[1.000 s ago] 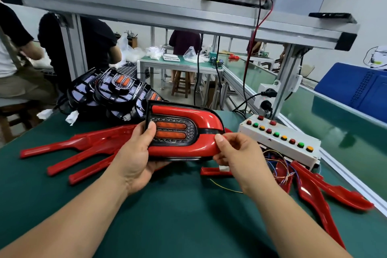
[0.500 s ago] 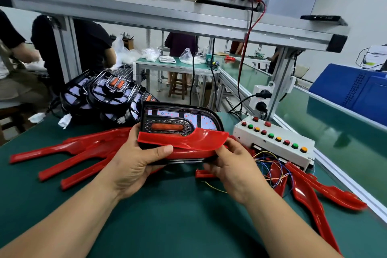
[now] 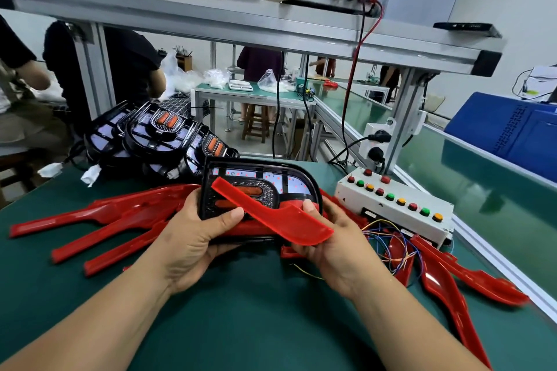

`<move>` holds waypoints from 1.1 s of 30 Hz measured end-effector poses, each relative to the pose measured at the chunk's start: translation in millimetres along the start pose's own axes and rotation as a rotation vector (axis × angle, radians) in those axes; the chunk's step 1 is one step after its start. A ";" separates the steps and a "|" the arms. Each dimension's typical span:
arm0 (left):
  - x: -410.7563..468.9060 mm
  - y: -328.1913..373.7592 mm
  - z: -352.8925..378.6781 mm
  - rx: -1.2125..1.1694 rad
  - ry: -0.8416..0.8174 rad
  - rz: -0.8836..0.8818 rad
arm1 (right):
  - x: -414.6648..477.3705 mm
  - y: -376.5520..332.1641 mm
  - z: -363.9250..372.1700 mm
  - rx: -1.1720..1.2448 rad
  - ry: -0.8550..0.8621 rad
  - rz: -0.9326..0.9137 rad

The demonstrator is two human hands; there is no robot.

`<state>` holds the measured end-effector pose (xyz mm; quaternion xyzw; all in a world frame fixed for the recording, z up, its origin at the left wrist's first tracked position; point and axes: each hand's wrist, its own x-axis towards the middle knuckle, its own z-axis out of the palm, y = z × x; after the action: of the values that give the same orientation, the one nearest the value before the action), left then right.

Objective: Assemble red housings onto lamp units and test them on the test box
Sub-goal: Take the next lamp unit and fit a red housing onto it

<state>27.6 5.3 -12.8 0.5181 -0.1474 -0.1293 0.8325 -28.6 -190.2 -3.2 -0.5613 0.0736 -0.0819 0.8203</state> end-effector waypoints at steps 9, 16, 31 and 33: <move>-3.4 2.3 -12.1 0.199 -0.140 -0.038 | 1.5 -1.7 -9.0 0.079 -0.125 0.048; 1.3 1.5 -13.8 0.173 -0.136 -0.061 | 3.4 2.7 -6.2 0.054 -0.057 0.025; -4.1 12.1 -29.9 0.328 -0.206 -0.099 | 2.9 -1.6 -11.1 0.104 -0.070 0.069; -3.0 12.4 -28.5 0.328 -0.173 -0.084 | 2.5 -2.5 -12.9 0.108 -0.108 0.055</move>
<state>36.4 35.2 -13.9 0.6396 -0.2157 -0.1821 0.7150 -29.1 -203.4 -5.5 -0.5176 0.0403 -0.0326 0.8541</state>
